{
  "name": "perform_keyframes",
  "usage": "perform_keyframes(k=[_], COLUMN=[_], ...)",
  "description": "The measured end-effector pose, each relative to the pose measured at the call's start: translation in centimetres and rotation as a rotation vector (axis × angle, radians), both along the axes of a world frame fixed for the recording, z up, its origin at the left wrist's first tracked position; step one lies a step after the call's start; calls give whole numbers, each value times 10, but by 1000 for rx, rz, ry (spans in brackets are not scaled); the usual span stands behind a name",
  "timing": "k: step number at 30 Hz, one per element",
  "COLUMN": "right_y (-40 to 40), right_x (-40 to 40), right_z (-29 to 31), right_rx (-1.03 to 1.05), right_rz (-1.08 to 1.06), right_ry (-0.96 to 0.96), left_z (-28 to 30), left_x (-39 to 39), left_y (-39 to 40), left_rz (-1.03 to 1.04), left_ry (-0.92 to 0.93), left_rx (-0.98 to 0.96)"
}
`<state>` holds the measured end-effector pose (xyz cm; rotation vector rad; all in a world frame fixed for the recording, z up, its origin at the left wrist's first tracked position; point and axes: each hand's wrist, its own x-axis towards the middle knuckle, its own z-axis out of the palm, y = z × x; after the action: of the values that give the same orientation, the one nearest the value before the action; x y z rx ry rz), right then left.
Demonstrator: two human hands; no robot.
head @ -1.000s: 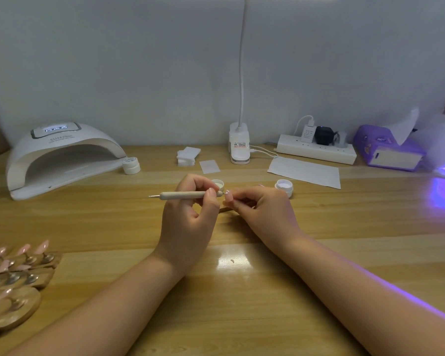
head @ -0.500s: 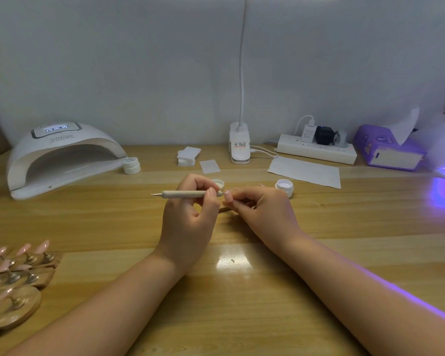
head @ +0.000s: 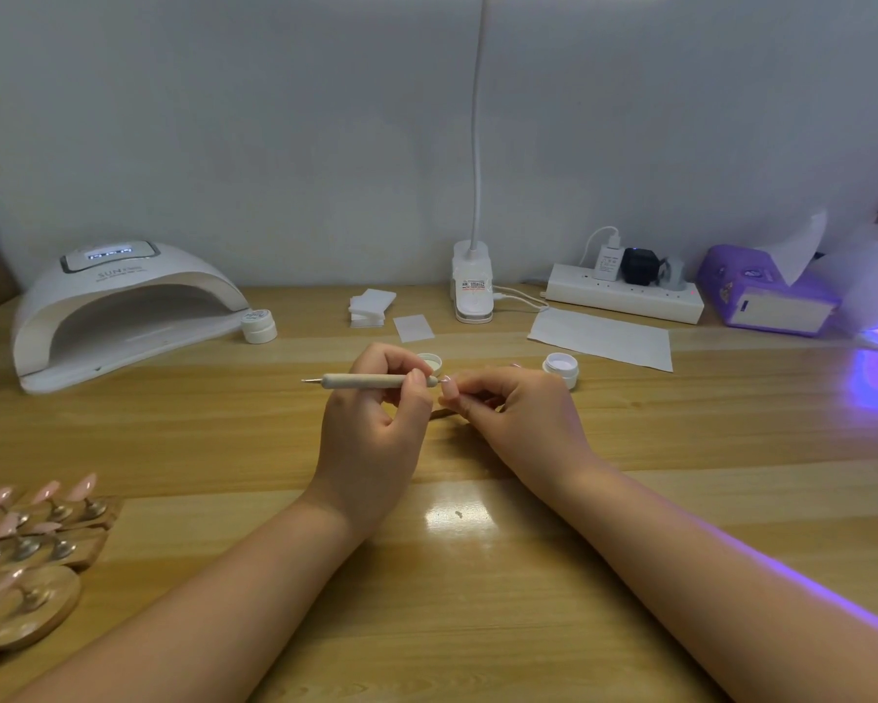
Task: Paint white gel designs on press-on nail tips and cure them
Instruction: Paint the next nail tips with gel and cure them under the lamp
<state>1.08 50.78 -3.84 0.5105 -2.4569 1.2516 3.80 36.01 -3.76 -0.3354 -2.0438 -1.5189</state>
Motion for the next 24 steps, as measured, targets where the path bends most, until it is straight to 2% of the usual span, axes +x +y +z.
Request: perform_keyframes(k=[24], right_y=[-1], right_x=[2], right_z=[1], right_rx=[0], right_rz=[7], right_ry=[14], left_z=[0], left_x=[0], left_y=[0], left_rz=[10], left_ry=[-43], left_rx=[-20])
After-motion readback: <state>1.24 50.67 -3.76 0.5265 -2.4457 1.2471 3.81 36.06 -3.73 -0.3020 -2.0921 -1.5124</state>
